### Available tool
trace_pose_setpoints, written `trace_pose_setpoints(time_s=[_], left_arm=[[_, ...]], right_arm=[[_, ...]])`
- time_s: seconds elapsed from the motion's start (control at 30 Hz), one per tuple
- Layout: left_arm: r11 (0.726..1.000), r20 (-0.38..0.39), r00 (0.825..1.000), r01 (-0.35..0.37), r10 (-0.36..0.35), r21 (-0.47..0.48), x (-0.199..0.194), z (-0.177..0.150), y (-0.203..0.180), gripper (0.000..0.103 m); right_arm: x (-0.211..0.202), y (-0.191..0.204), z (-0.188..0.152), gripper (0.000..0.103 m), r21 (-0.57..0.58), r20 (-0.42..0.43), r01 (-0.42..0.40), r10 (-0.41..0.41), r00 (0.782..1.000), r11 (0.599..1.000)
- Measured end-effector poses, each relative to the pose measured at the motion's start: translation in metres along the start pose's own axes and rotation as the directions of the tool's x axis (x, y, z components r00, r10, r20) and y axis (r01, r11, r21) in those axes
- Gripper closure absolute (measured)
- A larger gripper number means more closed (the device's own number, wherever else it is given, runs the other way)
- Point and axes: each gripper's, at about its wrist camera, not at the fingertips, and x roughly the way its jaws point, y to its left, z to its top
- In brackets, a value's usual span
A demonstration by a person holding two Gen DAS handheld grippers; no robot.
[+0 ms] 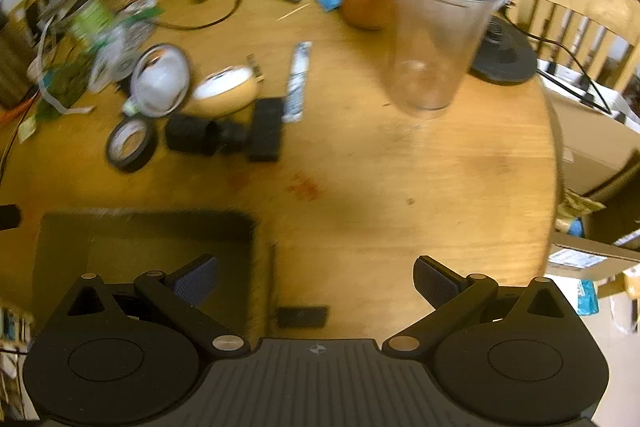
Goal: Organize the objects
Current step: 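Move both tools over the table past the cardboard box toward the objects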
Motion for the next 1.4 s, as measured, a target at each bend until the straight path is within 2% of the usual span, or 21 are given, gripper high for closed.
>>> trace_pose_setpoints(time_s=[0.27, 0.87, 1.17, 1.4], left_arm=[[0.999, -0.047, 0.998, -0.034, 0.034, 0.012, -0.005, -0.017, -0.021, 0.001], [0.998, -0.063, 0.996, -0.062, 0.060, -0.030, -0.020, -0.056, -0.030, 0.001], [0.992, -0.070, 0.990, -0.119, 0.122, 0.036, -0.023, -0.053, -0.035, 0.001], [0.990, -0.055, 0.989, -0.132, 0.135, 0.047, -0.025, -0.038, -0.030, 0.001]], right_arm=[[-0.002, 0.027, -0.023, 0.000, -0.072, -0.047, -0.021, 0.018, 0.999, 0.997], [-0.004, 0.038, -0.047, 0.000, -0.169, -0.096, -0.029, 0.013, 0.995, 0.985], [-0.007, 0.040, -0.045, 0.000, -0.174, -0.066, -0.040, 0.029, 0.997, 0.984], [-0.007, 0.046, -0.037, 0.000, -0.182, -0.051, -0.032, 0.023, 0.998, 0.983]])
